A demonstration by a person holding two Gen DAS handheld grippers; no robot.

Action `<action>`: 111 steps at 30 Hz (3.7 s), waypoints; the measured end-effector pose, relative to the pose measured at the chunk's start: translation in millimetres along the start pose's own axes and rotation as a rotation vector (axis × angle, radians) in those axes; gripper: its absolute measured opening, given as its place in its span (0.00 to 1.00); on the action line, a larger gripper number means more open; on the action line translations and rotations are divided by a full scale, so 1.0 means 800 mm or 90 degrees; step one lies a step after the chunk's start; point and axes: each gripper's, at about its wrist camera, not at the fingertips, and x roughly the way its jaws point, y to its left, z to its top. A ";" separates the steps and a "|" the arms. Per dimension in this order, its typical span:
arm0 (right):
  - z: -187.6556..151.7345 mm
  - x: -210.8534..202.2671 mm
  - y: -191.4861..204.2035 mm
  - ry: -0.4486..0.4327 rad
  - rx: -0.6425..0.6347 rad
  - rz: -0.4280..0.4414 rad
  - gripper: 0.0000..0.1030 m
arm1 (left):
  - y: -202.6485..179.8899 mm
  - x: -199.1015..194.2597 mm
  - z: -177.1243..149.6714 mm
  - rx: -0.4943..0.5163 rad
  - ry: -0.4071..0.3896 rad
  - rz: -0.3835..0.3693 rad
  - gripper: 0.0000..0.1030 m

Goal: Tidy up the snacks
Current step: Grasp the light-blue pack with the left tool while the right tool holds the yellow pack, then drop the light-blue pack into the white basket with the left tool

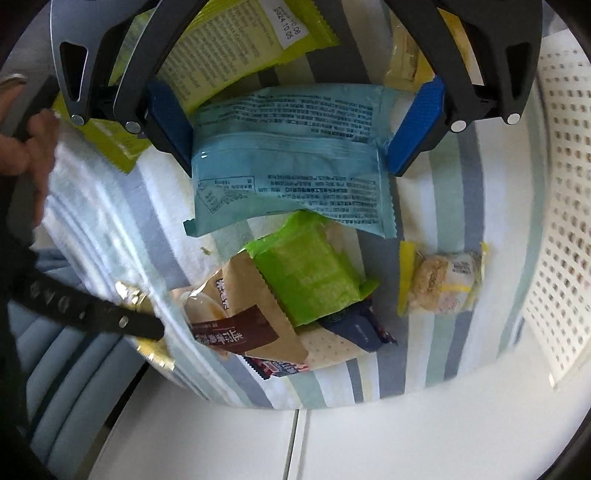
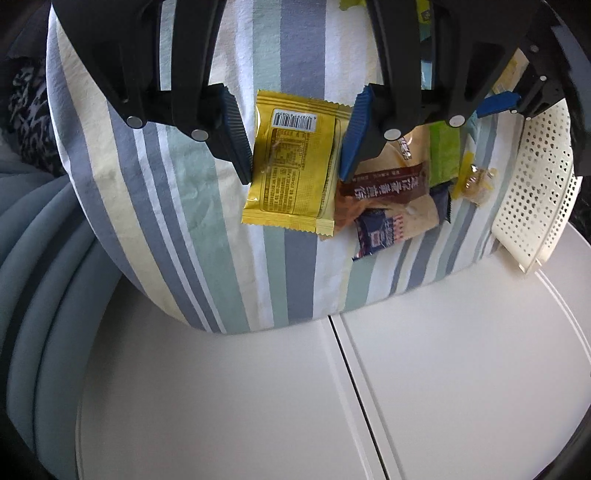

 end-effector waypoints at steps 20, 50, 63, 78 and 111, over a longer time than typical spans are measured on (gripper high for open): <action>-0.003 -0.006 -0.011 -0.025 0.017 0.007 0.47 | 0.021 -0.063 -0.018 -0.023 -0.119 -0.092 0.45; 0.003 -0.009 -0.020 -0.032 0.037 0.043 0.47 | 0.073 -0.044 0.039 -0.173 -0.159 -0.020 0.94; 0.002 -0.010 -0.024 -0.033 0.053 0.060 0.47 | 0.014 -0.037 0.023 0.067 -0.107 -0.032 0.94; 0.003 -0.011 -0.030 -0.034 0.069 0.066 0.47 | -0.017 0.008 0.025 0.121 -0.029 0.042 0.95; 0.002 -0.011 -0.017 -0.037 0.042 0.066 0.47 | 0.154 -0.191 -0.019 -0.216 -0.313 0.066 0.59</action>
